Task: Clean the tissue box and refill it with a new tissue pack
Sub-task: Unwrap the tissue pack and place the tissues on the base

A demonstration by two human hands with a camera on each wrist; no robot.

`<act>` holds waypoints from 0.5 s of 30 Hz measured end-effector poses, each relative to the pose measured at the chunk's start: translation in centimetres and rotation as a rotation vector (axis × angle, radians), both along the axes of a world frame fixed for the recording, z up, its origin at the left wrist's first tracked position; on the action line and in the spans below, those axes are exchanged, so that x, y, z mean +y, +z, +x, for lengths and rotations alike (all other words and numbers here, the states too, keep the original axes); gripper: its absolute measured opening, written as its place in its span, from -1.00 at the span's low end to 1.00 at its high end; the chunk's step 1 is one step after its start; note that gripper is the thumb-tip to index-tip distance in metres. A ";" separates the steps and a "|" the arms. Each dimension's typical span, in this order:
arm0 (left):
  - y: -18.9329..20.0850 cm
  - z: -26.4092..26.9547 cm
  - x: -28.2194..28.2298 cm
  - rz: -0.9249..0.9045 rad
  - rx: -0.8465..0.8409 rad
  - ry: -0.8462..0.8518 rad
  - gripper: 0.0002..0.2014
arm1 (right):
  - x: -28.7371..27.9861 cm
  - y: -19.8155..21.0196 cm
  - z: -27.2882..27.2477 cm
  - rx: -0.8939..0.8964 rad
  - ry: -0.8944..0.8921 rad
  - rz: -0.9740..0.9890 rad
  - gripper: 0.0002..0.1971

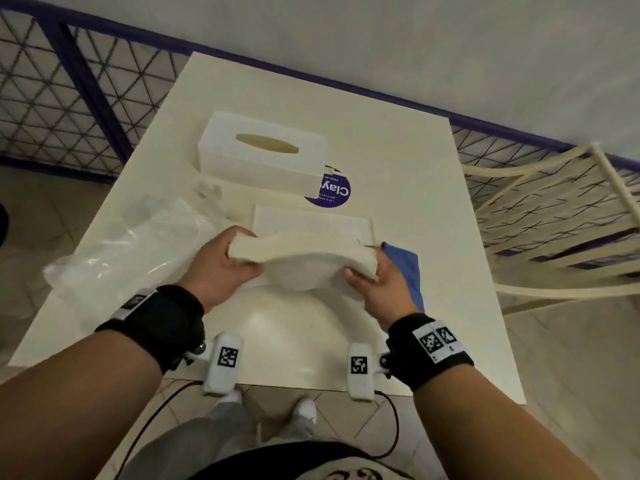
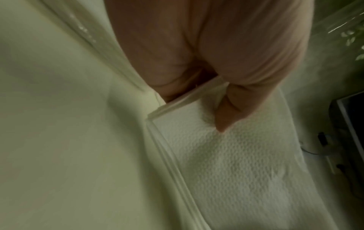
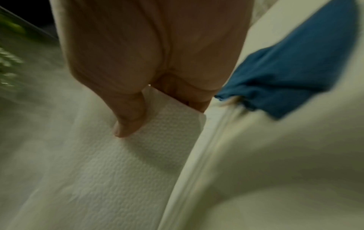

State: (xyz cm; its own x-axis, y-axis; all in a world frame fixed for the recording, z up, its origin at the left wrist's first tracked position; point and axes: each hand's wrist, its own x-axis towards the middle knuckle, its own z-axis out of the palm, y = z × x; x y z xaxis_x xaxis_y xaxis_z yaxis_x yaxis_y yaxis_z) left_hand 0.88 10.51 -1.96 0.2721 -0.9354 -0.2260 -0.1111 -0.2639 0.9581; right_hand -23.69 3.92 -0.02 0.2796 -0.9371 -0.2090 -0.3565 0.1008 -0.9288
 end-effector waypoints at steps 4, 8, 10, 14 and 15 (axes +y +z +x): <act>-2.0 -0.7 0.9 0.064 -0.064 -0.031 -0.57 | 1.1 -3.1 -1.0 0.047 -0.010 0.060 -0.56; -2.8 -1.4 1.5 0.092 -0.035 0.020 -0.55 | 1.3 -4.3 -1.2 0.109 -0.054 0.040 -0.43; -2.9 -1.7 1.6 0.106 -0.029 0.035 -0.51 | 1.2 -4.5 -1.2 0.129 -0.047 0.032 -0.41; -3.5 -2.1 1.7 0.130 -0.078 0.033 -0.47 | 1.3 -4.8 -0.9 0.163 -0.034 0.057 -0.39; -3.6 -2.1 1.7 0.135 -0.092 0.034 -0.47 | 1.4 -4.9 -0.7 0.159 -0.039 0.066 -0.38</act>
State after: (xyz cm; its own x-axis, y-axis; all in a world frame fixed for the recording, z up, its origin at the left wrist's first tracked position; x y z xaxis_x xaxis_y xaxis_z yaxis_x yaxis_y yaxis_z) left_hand -1.24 12.19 -5.55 0.3280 -0.8883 -0.3213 -0.1861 -0.3942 0.9000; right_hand -24.44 5.31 -4.93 0.2018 -0.9295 -0.3087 -0.4928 0.1760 -0.8522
